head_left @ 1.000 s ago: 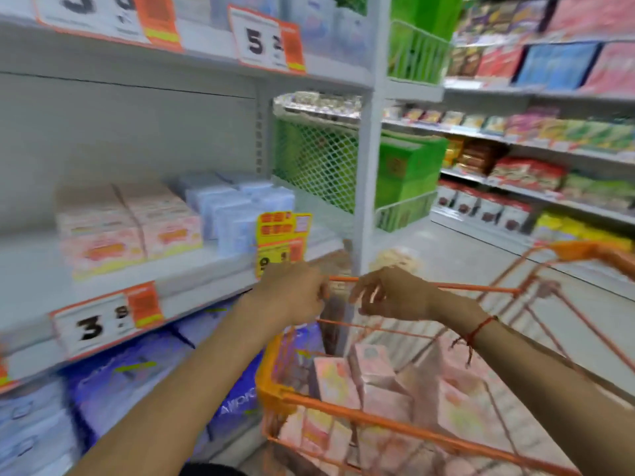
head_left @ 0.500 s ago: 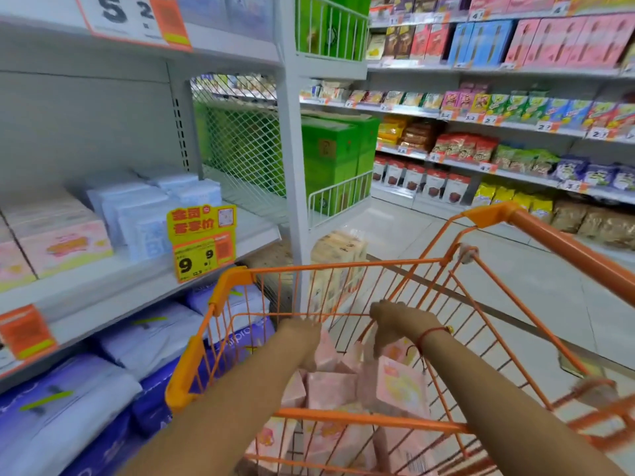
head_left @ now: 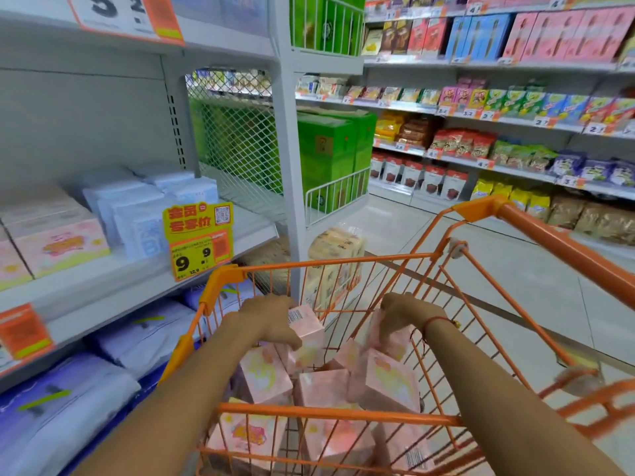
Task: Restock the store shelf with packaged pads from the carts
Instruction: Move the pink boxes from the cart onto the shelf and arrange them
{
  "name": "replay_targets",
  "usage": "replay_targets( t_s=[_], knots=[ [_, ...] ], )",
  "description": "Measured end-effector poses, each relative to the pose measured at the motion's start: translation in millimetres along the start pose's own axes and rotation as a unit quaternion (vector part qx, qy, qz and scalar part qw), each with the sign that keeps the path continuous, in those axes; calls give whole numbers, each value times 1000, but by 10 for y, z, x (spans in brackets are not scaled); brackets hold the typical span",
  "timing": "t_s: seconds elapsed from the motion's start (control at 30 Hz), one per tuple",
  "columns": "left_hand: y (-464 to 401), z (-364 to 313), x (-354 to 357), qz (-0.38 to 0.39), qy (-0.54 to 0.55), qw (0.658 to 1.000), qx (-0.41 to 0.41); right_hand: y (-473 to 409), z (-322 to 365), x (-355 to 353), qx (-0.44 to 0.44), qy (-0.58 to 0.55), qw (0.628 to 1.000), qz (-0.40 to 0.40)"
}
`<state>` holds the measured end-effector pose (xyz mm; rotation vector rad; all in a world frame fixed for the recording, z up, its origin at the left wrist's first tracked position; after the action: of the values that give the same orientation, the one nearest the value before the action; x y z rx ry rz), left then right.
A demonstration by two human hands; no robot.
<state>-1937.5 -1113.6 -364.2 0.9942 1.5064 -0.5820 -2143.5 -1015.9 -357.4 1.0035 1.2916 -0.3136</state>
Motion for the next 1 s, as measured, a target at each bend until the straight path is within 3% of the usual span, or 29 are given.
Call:
replay_targets(
  t_s=[0.17, 0.3, 0.4, 0.57, 0.63, 0.73, 0.9, 1.0],
  knots=[
    [425, 81, -513, -110, 48, 993, 7, 280, 109, -400, -105, -213, 972, 7],
    [837, 261, -631, -196, 192, 962, -3, 585, 164, -462, -185, -440, 858, 188],
    [1069, 384, -641, -277, 255, 926, 20, 605, 270, -476, -207, -552, 761, 273],
    [1274, 452, -849, -394, 463, 794, 1, 729, 505, -638, -255, -608, 668, 346],
    [1390, 485, -916, -414, 507, 756, -15, 822, 670, -715, -272, -620, 634, 373],
    [1615, 666, -1055, -456, 502, 734, -37, 1064, 1032, -792, -303, -609, 600, 421],
    [2220, 1091, -1405, -528, 457, 712, -73, 1470, 1921, -834, -350, -587, 574, 450],
    [2538, 1377, -1346, -579, 468, 655, -127, 1713, 2425, -805, -366, -575, 557, 475]
  ],
)
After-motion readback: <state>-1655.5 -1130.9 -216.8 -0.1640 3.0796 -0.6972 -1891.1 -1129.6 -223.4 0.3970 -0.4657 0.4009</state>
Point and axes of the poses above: each hand's wrist, its own y-axis away from the middle knuckle, its own x-axis out of the palm, z = x × y, the point moved 2 cm from there along -y, towards the middle knuckle, and after that the axes turned 15 degrees about x, right-handed, at the moved point
